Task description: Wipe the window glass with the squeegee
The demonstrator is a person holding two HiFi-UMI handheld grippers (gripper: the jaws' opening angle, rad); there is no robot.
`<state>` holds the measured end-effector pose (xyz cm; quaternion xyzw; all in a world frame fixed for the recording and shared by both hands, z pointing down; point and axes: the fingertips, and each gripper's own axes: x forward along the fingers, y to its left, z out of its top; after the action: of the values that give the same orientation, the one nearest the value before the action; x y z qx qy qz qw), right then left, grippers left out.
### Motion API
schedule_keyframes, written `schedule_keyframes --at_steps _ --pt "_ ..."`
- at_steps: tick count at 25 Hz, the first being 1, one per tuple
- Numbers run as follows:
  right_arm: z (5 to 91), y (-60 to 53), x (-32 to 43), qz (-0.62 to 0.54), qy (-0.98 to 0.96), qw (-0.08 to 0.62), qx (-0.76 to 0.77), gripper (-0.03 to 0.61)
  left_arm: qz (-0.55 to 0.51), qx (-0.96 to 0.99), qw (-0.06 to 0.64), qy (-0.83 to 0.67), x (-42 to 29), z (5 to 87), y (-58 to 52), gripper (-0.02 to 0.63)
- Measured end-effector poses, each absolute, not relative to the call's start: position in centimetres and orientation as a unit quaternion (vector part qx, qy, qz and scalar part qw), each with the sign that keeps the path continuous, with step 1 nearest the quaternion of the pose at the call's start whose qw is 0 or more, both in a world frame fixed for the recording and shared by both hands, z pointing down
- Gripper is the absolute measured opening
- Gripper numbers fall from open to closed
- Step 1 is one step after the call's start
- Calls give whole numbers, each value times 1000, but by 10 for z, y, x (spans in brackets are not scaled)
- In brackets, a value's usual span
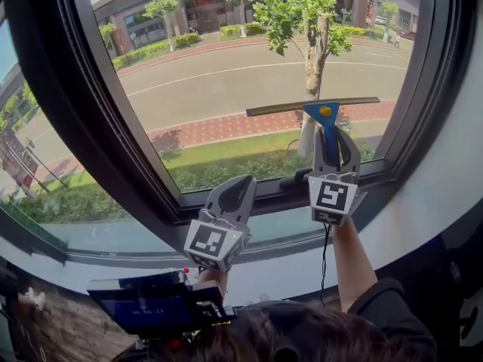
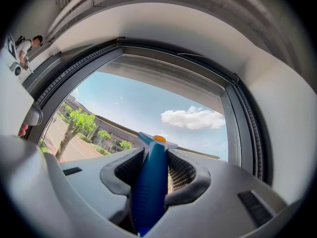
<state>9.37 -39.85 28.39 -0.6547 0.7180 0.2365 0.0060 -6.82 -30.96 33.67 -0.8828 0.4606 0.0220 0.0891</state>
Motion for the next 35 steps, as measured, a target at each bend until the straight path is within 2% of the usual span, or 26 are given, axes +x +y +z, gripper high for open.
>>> schedule_keyframes --at_steps 29,35 --pt "384 -394 89 169 732 -39 -659 141 21 -875 69 479 -80 345 -312 2" --pt "412 -396 90 178 731 -73 -654 141 17 -867 76 493 -87 348 -314 2"
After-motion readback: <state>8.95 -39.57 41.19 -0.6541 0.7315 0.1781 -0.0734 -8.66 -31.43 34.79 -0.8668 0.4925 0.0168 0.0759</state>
